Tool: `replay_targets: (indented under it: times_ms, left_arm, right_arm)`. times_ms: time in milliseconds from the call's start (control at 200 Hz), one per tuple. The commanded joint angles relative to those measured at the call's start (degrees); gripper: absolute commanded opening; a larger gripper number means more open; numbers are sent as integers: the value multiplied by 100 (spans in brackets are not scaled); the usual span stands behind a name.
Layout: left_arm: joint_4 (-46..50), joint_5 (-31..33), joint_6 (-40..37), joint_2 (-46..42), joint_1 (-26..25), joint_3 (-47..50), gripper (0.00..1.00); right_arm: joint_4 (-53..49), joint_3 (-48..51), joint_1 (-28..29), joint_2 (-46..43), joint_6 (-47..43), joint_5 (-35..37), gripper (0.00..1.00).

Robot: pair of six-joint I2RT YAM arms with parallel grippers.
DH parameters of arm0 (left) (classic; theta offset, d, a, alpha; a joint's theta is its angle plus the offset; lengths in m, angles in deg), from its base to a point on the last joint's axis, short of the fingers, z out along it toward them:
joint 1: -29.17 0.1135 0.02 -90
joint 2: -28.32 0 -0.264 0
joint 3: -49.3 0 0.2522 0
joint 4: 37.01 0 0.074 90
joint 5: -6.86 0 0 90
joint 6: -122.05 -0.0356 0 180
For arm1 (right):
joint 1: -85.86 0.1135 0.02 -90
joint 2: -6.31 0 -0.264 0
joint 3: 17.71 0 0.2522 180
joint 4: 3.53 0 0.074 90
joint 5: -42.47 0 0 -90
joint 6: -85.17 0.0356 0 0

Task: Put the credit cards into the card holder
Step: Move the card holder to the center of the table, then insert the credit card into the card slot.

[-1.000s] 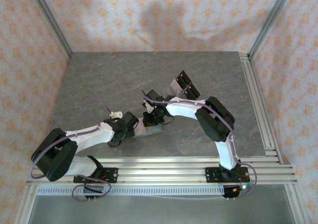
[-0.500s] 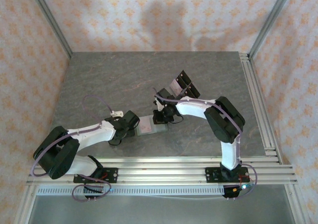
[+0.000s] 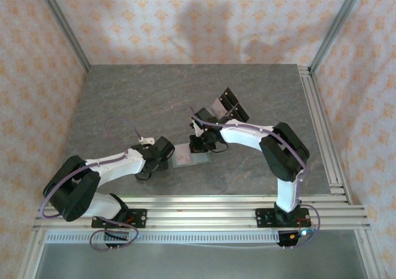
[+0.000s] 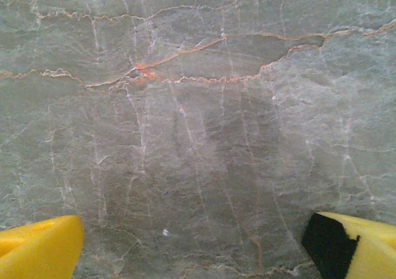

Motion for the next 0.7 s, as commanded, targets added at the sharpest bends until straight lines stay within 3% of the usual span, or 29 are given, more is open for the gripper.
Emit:
replay_targets:
  times_ms: [0,696]
  left_arm:
    - [-466,-119,-63,163,53,-118,98]
    - [-541,-174,-107,204,53,-162,97]
  right_arm:
    - [-150,-172,60,31,-92,113,6]
    - [-270,-622,288,629,-127,84,5]
